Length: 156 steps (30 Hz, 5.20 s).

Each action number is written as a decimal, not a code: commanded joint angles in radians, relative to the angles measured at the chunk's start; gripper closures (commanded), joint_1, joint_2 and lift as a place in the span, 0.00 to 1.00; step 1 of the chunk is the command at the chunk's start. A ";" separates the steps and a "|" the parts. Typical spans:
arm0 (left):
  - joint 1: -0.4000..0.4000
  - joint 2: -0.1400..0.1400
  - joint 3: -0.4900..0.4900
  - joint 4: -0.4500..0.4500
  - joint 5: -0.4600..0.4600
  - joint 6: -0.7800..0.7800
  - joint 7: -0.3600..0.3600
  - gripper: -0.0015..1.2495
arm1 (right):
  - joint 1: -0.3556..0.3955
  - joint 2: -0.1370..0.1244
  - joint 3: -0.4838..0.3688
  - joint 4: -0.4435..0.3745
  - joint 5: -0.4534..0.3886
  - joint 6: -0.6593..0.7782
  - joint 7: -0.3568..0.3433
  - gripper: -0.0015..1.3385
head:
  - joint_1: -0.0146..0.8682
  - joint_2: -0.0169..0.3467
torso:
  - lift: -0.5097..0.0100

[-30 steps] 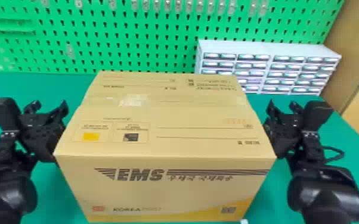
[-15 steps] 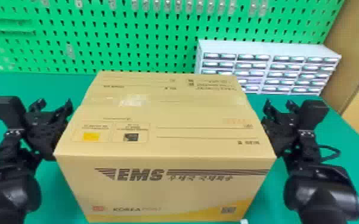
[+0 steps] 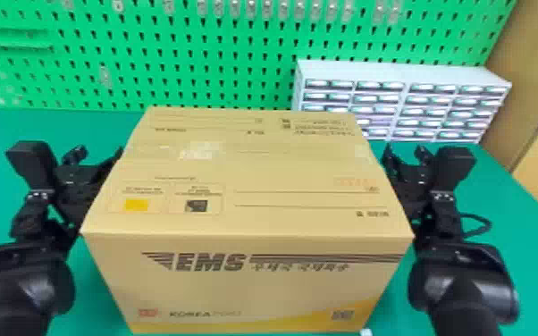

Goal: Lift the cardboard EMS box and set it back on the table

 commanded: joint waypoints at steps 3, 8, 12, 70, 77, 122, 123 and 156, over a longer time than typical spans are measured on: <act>-0.002 0.000 -0.016 0.001 0.007 0.000 0.000 0.35 | -0.015 0.005 0.022 0.050 -0.024 -0.050 -0.001 0.44 | 0.78 0.00 | 0.79; -0.006 0.000 -0.025 0.001 0.007 0.000 0.000 0.35 | -0.029 0.005 0.042 0.078 -0.035 -0.067 -0.001 0.44 | 0.78 0.00 | 0.79; -0.008 -0.001 -0.033 0.001 0.011 0.000 0.000 0.35 | -0.035 0.005 0.053 0.087 -0.041 -0.075 -0.012 0.44 | 0.78 0.00 | 0.79; -0.048 -0.001 -0.062 -0.045 0.008 0.012 0.000 0.35 | -0.080 -0.028 0.183 -0.014 -0.102 0.031 -0.038 0.43 | 0.78 0.00 | 0.79; -0.065 -0.001 -0.054 -0.076 -0.006 0.035 0.000 0.35 | -0.078 -0.017 0.163 -0.125 -0.066 0.116 -0.038 0.43 | 0.78 0.00 | 0.79; -0.065 -0.001 -0.053 -0.116 -0.009 0.058 0.002 0.35 | -0.075 -0.016 0.156 -0.157 -0.047 0.149 -0.038 0.43 | 0.78 0.00 | 0.79; -0.065 0.000 -0.053 -0.115 -0.009 0.058 0.002 0.35 | -0.073 -0.016 0.157 -0.151 -0.049 0.145 -0.038 0.43 | 0.78 0.00 | 0.79; -0.040 -0.001 -0.057 0.017 0.025 0.015 0.002 0.36 | -0.043 -0.031 0.170 -0.025 -0.095 0.109 -0.038 0.43 | 0.78 0.00 | 0.79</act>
